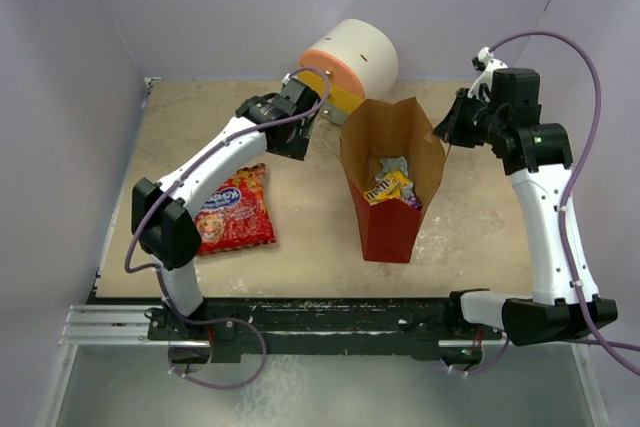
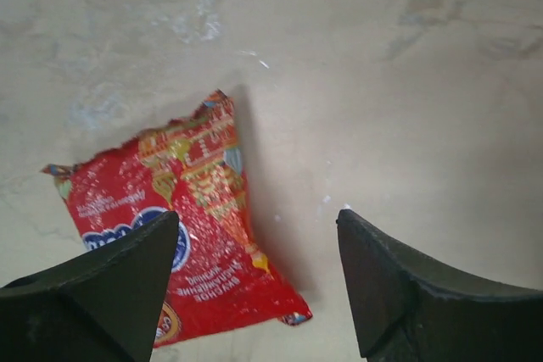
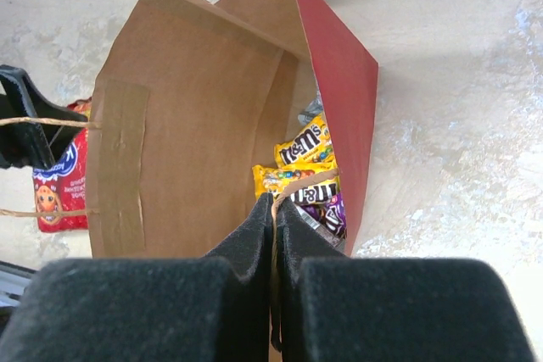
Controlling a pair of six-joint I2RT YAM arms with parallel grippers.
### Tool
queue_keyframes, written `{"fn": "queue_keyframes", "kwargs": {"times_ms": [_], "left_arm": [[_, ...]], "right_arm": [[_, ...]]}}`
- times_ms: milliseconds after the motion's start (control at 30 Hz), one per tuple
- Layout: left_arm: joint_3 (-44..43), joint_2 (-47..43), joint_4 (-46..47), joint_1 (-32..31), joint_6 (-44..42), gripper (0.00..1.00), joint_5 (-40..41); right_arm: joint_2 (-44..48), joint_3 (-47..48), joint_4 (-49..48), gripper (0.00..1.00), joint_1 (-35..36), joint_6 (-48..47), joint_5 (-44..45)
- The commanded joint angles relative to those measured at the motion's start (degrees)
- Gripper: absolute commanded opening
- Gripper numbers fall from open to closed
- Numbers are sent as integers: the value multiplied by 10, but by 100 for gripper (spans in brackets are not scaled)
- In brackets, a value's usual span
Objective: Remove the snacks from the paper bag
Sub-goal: Place the snack at the center of the board.
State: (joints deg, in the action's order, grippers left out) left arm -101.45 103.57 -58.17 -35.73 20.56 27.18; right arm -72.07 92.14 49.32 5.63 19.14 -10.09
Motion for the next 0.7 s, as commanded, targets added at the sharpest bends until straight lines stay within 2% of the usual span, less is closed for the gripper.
{"fn": "queue_keyframes", "kwargs": {"times_ms": [0,100,233,467,567,667], "left_arm": [[1,-99,55,0,16,84,-95],[48,-167,64,0,19,93,-85],[84,-241,46,0,43,99,-88],[141,-315,20,0,106,99,-140],[146,-330,14,0,108,99,-152],[137,-336,11,0,99,99,-155]], "right_arm": [[7,27,-5,0,3,1,-8],[2,36,3,0,3,-11,21],[-6,60,25,0,3,-54,69],[-8,138,41,0,3,-172,197],[-9,158,12,0,15,-221,200],[-18,147,-20,0,41,-245,116]]}}
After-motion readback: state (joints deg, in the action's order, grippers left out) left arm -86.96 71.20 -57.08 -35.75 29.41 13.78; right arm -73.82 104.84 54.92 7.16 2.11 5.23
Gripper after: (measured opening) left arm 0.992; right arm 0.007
